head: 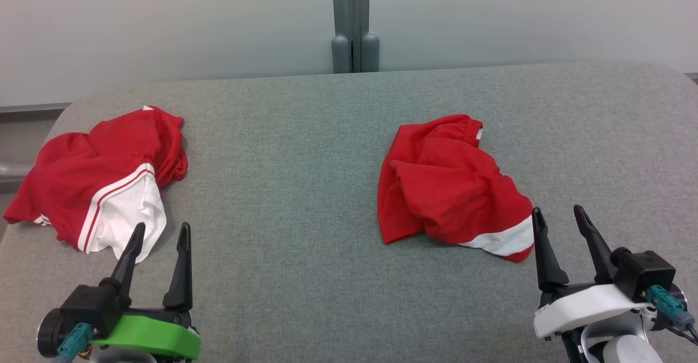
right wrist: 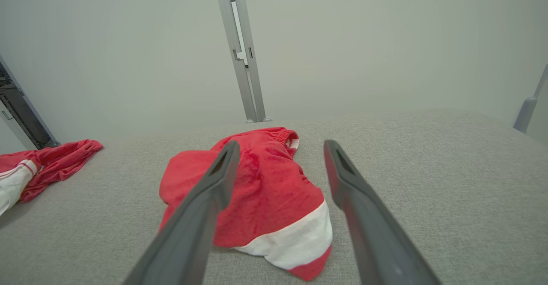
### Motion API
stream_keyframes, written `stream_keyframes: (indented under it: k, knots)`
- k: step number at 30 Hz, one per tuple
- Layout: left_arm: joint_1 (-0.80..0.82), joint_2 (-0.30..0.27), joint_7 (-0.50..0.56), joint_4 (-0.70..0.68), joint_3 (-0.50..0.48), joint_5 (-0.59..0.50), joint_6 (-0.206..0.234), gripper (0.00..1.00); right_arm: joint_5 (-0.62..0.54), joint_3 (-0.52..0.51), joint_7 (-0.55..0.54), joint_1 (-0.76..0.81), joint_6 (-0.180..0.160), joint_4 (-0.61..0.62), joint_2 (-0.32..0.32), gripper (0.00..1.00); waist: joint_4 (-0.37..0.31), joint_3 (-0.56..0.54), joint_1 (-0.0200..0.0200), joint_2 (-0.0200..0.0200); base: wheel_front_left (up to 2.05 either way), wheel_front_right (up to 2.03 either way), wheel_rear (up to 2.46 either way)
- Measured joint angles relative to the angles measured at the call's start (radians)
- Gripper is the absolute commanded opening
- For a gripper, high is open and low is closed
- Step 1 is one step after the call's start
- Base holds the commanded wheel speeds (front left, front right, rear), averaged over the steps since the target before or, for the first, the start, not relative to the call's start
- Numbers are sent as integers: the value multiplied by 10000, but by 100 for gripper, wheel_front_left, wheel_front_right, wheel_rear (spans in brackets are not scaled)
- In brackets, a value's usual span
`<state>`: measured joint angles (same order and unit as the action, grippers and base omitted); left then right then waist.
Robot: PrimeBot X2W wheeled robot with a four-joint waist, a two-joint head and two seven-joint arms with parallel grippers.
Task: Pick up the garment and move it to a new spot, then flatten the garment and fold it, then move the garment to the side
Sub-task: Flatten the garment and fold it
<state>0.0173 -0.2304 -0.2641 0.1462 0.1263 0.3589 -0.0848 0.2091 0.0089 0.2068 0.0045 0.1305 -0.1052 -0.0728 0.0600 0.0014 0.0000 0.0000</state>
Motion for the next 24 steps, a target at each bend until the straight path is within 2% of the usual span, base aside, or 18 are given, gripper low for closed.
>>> stream_keyframes:
  k: [24]
  knots:
    - [0,272,0,265,-314,-272,-303,100,0,-65,-42,72,0,-67,63,100,-25,-88,0,0,0,0,0]
